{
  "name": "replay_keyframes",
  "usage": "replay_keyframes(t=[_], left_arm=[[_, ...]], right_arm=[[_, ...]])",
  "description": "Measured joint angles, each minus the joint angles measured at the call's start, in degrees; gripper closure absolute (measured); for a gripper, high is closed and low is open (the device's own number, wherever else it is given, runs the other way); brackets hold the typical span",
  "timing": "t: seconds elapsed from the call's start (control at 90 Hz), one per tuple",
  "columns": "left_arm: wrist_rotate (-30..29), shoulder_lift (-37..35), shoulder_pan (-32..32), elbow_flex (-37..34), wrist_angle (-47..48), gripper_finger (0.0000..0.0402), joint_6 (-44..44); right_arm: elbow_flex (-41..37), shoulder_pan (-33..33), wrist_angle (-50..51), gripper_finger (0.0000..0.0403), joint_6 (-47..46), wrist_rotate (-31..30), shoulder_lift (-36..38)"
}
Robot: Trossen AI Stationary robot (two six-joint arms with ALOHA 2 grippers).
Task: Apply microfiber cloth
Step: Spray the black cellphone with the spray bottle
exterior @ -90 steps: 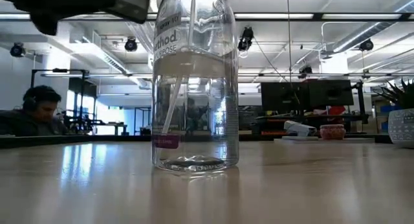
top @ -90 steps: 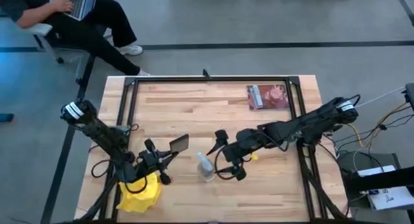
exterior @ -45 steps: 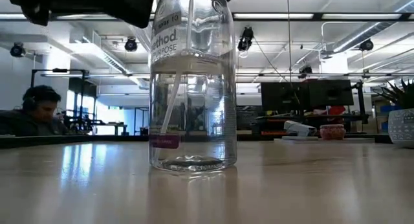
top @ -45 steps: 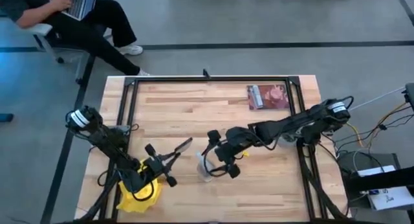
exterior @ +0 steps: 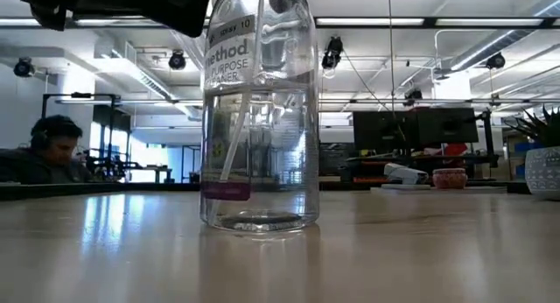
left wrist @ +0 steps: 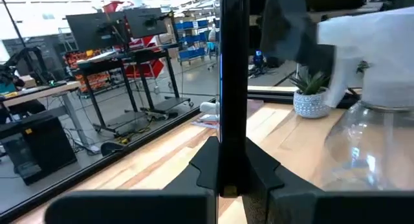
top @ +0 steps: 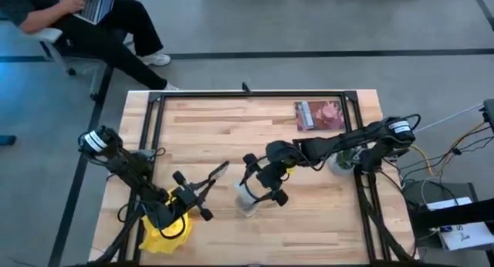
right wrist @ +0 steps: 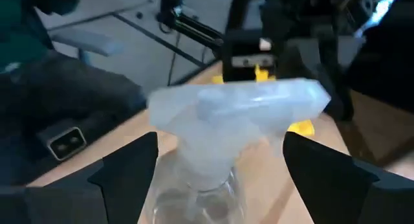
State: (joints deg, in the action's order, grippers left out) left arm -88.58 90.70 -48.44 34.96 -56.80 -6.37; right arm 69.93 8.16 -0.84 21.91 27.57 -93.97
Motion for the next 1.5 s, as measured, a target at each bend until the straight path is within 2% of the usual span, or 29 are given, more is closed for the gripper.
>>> replay_keyframes(t=[0.189, 0.444, 0.633, 0.833, 1.044, 1.356, 1.5], left_arm=[[0.0, 0.0, 0.6, 0.0, 0.0, 0.0390, 0.4], [1.1, 0.0, 0.7, 0.2, 0.1, 0.0390, 1.0], [1.2, 0.2, 0.7, 0.2, 0.5, 0.0390, 1.4], [1.2, 0.2, 0.7, 0.2, 1.3, 0.0390, 1.5], [1.1, 0.2, 0.7, 0.2, 1.9, 0.0390, 3.5], [1.1, 0.2, 1.1, 0.2, 8.9, 0.0390, 14.4], [1.2, 0.2, 2.3, 0.2, 12.1, 0.0390, 19.4]], right_arm=[[0.0, 0.0, -0.3, 0.0091, 2.7, 0.0, 0.0], [0.1, -0.3, 0.2, 0.0097, 1.2, -1.1, 0.8], [1.5, 1.0, 2.3, 0.0110, -1.7, -10.9, 1.3], [2.8, 2.6, 2.7, 0.0122, -7.9, -16.6, 1.3], [2.9, 5.1, 3.0, 0.0136, -10.0, -25.9, 1.3], [4.7, 7.2, 10.3, 0.0155, -11.0, -32.6, 2.0], [6.8, 8.4, 12.3, 0.0162, -11.4, -33.5, 2.0]])
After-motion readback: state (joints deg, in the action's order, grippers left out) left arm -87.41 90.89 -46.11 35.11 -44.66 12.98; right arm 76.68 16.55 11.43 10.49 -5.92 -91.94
